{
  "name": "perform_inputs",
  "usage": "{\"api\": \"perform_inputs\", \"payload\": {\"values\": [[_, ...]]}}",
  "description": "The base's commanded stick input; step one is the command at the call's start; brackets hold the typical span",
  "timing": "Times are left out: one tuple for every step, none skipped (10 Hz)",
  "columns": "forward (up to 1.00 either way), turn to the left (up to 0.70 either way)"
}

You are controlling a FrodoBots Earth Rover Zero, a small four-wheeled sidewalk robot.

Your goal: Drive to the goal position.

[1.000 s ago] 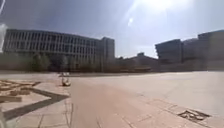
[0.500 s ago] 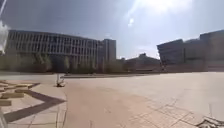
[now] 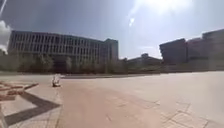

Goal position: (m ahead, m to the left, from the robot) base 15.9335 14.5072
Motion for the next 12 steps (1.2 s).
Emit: {"api": "perform_inputs", "payload": {"values": [[0.70,0.06],[0.70,0.06],[0.70,0.06],[0.70,0.06],[0.70,0.06],[0.70,0.06],[0.70,0.06],[0.70,0.06],[0.70,0.06],[0.70,0.06],[0.70,0.06],[0.70,0.06]]}}
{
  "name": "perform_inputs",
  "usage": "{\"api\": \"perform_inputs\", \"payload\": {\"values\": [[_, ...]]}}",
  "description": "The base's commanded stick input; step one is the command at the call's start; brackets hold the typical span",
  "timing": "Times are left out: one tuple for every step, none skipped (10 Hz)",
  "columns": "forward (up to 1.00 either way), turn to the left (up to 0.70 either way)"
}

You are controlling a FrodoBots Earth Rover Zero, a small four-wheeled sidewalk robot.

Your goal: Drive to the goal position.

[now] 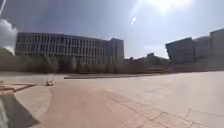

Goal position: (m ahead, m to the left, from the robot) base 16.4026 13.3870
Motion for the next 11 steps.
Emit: {"api": "perform_inputs", "payload": {"values": [[0.70,0.06],[0.70,0.06],[0.70,0.06],[0.70,0.06],[0.70,0.06],[0.70,0.06],[0.70,0.06],[0.70,0.06],[0.70,0.06],[0.70,0.06],[0.70,0.06]]}}
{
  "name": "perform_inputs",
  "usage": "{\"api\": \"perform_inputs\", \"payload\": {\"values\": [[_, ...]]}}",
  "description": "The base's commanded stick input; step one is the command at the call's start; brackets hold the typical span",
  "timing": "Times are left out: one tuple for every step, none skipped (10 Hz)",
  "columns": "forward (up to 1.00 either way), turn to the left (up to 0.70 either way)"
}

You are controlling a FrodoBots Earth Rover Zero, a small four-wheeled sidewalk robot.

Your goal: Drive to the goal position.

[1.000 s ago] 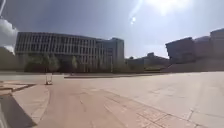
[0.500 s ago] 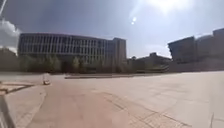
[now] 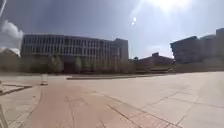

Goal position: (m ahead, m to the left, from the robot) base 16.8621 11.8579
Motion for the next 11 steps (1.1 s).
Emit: {"api": "perform_inputs", "payload": {"values": [[0.70,0.06],[0.70,0.06],[0.70,0.33],[0.70,0.41],[0.70,0.41],[0.70,0.41],[0.70,0.41],[0.70,0.41],[0.70,0.41],[0.70,0.41],[0.70,0.41]]}}
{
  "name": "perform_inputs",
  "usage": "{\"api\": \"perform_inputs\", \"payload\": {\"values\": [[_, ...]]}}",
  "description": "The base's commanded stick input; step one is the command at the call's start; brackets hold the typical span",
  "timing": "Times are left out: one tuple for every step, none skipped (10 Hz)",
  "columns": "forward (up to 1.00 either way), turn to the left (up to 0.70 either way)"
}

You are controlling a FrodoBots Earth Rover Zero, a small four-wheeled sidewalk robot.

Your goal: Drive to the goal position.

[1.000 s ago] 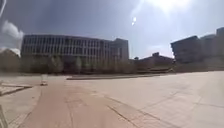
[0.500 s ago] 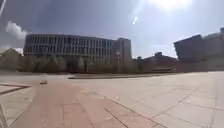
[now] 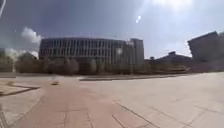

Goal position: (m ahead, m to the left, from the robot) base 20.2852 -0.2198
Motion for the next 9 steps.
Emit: {"api": "perform_inputs", "payload": {"values": [[0.70,0.41],[0.70,0.41],[0.70,0.06],[0.70,0.06],[0.70,0.06],[0.70,0.06],[0.70,0.06],[0.70,0.06],[0.70,0.06]]}}
